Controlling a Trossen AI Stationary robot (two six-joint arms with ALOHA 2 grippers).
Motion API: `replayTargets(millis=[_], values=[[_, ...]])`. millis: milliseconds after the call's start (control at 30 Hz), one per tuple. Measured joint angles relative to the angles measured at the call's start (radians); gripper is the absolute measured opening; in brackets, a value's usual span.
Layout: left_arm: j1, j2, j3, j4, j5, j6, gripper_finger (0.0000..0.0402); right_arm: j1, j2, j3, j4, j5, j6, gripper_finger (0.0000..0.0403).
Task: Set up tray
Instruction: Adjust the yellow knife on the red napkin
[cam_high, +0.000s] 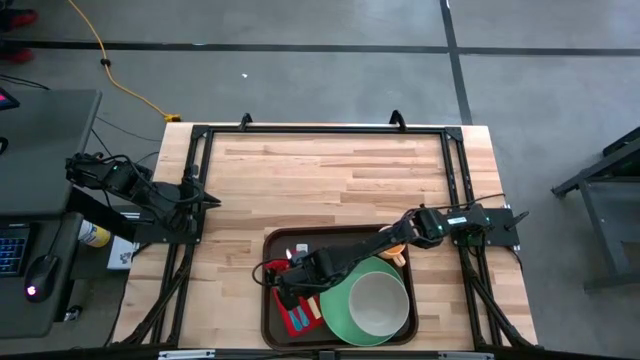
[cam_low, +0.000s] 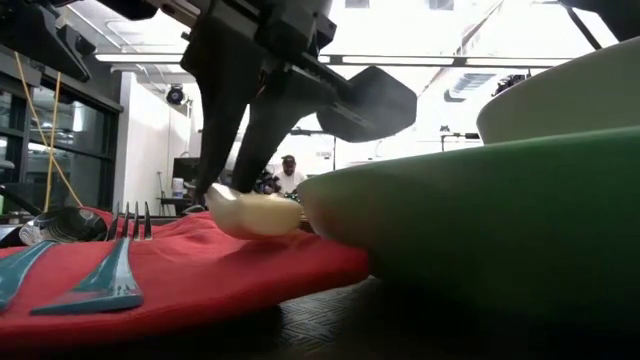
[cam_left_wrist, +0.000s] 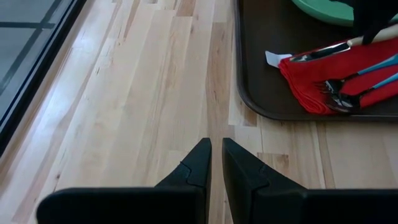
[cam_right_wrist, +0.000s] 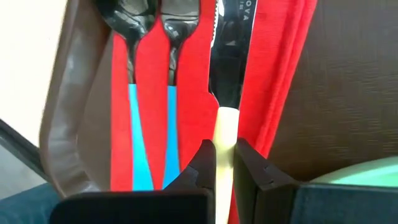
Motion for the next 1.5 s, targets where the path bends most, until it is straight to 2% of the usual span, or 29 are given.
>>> replayTargets(millis=[267,500,733,900,1233,1500], values=[[0.000,0.000,0.000,0.000,0.000,0.001,0.0067,0.003,0.028,0.000,0.026,-0.053,-0.002,0.0005],[0.000,0.000,0.000,0.000,0.001,0.007,0.0067,0.003,0.028,0.000,0.017,-0.050,-0.008,0.0006],[0.000,0.000,0.000,0.000,0.001,0.007,0.0067,0.003,0.028,0.000,0.013,-0.031,0.001,0.0055],[0.000,0.000,0.000,0.000,0.001,0.007,0.0067,0.003,0.028,0.000,0.015,-0.029,0.001,0.0066],[0.000,0.000,0.000,0.000,0.001,0.007,0.0067,0.003,0.028,0.000,0.029,-0.013,0.001,0.0048],[0.000,0.000,0.000,0.000,0.002,0.007,0.0067,-0.009,0.027,0.000,0.008,0.014,0.029,0.0004]])
